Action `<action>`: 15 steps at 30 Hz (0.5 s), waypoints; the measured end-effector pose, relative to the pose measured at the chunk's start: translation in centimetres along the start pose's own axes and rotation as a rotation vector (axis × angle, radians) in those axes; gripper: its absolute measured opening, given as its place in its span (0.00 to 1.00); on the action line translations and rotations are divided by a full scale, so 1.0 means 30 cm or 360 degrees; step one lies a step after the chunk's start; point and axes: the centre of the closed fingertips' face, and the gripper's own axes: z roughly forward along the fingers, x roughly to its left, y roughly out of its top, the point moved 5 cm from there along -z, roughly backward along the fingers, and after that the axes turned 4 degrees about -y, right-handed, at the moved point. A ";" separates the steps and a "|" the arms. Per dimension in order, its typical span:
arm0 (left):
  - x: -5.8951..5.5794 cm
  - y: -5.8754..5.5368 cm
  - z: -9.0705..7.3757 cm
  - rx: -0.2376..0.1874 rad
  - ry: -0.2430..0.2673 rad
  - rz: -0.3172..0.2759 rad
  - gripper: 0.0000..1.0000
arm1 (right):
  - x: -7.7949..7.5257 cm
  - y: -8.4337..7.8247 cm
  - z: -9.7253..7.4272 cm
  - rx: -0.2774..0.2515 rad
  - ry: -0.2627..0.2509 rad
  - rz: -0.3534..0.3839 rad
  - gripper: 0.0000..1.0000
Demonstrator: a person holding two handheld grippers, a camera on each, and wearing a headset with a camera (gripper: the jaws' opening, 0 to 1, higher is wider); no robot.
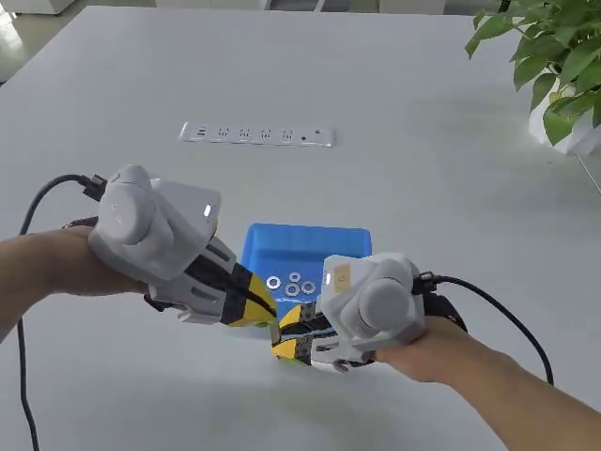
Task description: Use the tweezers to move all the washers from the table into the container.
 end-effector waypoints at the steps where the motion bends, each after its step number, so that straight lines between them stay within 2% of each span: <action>1: 0.000 0.000 0.000 0.0002 -0.0002 0.0000 0.05 | 0.001 -0.001 0.001 0.0002 -0.0005 0.0003 0.11; 15: -0.003 0.001 0.001 0.0008 -0.0007 -0.0015 0.05 | 0.005 -0.003 0.005 0.0028 -0.0029 0.0007 0.08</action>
